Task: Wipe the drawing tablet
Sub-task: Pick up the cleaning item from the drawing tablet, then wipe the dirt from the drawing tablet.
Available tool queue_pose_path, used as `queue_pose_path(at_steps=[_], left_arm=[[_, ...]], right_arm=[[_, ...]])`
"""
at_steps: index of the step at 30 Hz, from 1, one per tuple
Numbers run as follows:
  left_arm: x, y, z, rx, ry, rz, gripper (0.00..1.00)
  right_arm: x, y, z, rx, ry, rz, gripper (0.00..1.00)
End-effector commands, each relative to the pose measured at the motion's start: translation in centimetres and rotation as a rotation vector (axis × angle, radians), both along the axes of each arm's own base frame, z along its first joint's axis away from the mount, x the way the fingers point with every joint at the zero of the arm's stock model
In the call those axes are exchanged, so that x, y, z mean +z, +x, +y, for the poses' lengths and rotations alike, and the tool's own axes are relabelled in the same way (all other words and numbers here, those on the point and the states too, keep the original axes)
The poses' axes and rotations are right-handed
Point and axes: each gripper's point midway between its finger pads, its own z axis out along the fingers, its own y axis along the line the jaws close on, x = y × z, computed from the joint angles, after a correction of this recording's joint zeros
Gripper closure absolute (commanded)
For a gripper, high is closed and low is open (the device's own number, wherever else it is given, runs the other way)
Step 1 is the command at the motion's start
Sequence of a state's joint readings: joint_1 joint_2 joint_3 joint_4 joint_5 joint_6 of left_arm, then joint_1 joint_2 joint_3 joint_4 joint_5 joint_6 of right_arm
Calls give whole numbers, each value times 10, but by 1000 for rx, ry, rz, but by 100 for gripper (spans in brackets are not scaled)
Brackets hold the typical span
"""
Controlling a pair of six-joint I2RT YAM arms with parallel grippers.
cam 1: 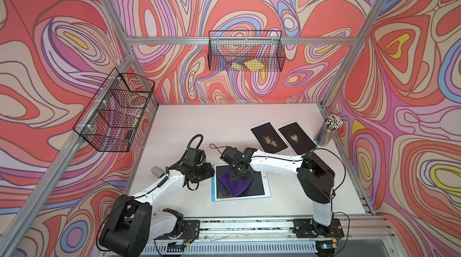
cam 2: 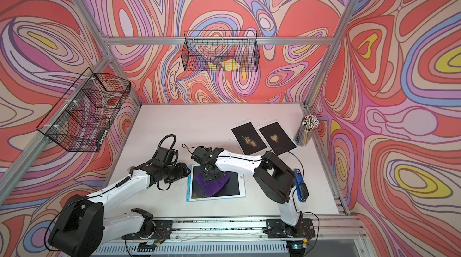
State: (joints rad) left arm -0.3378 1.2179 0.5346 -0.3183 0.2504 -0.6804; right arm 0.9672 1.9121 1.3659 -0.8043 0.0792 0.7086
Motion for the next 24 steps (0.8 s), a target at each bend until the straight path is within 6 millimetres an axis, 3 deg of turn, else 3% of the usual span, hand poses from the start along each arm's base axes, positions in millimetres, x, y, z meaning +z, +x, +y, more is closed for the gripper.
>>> queue_pose_path(at_steps=[1, 5, 12, 21, 24], left_arm=[[-7, -6, -2, -25, 4, 49, 40], [-14, -10, -5, -59, 54, 91, 46], [-26, -17, -10, -143, 165, 150, 68], [-38, -24, 1, -128, 230, 188, 81], [-43, -25, 0, -137, 229, 203, 84]], right_arm=[[12, 7, -24, -24, 0, -40, 100], [0, 4, -32, -28, 15, -34, 100], [-29, -3, -19, -14, 95, 4, 100], [-35, -4, -19, 41, 88, -7, 100], [-36, -5, -20, 45, 92, -10, 90]])
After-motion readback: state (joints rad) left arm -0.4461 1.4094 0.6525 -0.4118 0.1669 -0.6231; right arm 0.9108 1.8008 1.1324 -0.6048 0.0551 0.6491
